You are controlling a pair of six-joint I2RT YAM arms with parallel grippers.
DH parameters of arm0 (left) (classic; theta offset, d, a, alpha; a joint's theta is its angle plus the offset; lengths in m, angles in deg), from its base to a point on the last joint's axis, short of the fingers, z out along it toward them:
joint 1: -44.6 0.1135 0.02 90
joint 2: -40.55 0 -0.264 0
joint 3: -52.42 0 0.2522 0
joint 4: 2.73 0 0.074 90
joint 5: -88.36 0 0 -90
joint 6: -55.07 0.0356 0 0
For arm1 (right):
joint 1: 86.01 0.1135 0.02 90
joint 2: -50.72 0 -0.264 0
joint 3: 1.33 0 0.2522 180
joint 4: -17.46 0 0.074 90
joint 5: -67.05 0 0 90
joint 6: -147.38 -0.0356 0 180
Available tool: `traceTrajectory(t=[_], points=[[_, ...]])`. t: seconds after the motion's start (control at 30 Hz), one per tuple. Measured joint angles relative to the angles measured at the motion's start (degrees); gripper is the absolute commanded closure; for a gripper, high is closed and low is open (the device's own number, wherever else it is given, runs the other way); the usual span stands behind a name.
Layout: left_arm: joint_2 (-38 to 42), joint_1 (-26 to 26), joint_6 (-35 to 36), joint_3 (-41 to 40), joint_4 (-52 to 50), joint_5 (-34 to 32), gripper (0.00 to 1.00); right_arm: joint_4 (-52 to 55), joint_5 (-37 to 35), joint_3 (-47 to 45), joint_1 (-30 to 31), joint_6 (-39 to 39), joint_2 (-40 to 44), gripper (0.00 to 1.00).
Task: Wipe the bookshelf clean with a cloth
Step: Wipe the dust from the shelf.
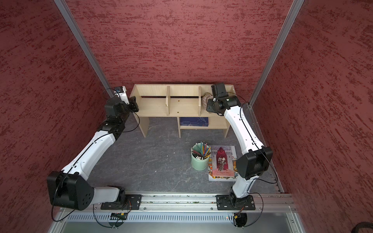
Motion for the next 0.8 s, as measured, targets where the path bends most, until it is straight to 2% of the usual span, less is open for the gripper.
traceTrajectory(t=[0.17,0.27,0.37,0.5,0.6,0.8], points=[[0.28,-0.09,-0.09,-0.22,-0.04,-0.50,1.00,2.38,-6.19,7.80,-0.94,0.66,-2.27,1.00],[0.39,-0.20,-0.13,-0.26,-0.11,-0.63,1.00,2.40,-7.30,12.83,-1.07,0.79,-4.79,1.00],[0.39,-0.26,-0.13,-0.26,-0.11,-0.68,1.00,1.16,-6.05,15.37,-0.72,1.22,-6.54,1.00],[0.39,-0.26,-0.15,-0.26,-0.11,-0.68,1.00,-1.36,-0.31,15.65,0.96,1.22,-7.48,1.00],[0.39,-0.26,-0.15,-0.28,-0.11,-0.68,1.00,-5.14,2.91,12.13,2.80,1.22,-6.73,1.00],[0.46,-0.33,-0.04,-0.37,-0.09,-0.96,1.00,-11.10,6.23,-2.64,4.26,1.22,0.44,1.00]])
